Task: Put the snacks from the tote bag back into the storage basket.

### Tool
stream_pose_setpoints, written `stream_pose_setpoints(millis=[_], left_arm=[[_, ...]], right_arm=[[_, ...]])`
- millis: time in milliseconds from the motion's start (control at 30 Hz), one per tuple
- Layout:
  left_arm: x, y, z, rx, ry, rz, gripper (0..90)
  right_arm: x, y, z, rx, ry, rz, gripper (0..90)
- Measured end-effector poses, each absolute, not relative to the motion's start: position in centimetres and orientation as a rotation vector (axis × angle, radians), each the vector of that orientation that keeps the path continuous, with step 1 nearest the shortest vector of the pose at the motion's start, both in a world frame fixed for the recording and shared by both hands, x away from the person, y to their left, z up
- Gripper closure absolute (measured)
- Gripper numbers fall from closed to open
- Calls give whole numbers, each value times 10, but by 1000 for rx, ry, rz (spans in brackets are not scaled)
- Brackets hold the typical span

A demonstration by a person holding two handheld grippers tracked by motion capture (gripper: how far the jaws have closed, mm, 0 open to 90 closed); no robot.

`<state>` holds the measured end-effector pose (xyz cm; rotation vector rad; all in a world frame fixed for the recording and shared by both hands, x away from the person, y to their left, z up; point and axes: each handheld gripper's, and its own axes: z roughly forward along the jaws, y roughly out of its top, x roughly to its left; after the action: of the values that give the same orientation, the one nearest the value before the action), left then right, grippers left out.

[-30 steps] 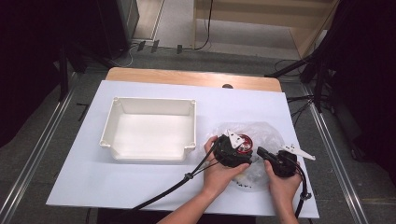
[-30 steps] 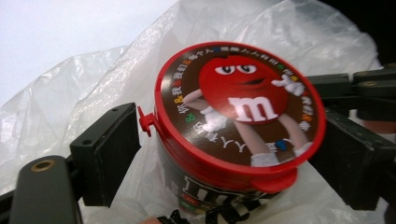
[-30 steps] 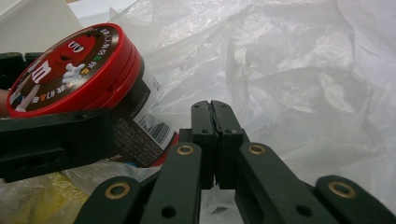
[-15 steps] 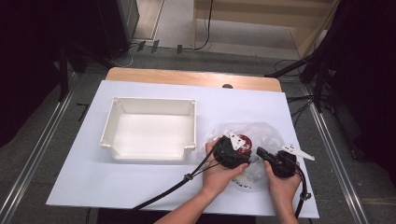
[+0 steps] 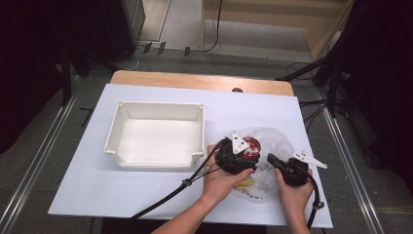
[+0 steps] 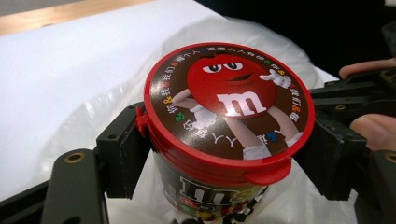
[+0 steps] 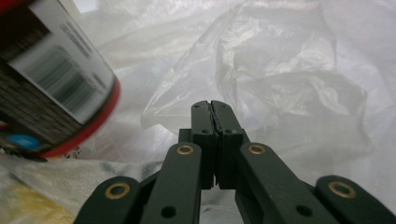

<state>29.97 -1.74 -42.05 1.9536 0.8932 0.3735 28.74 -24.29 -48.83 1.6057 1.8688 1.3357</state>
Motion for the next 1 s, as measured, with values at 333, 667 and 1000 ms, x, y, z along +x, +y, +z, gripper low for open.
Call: stream_pose_setpoints(millis=[333, 667, 1000], left_arm=[[295, 9, -396, 1917, 874, 356, 259], [294, 25, -384, 1915, 866, 352, 259], [296, 47, -374, 1904, 889, 365, 259]], right_arm=[[281, -240, -484, 1519, 1866, 1367, 775], [265, -237, -465, 1362, 1876, 1452, 396], [255, -219, -439, 1232, 1921, 1483, 188]])
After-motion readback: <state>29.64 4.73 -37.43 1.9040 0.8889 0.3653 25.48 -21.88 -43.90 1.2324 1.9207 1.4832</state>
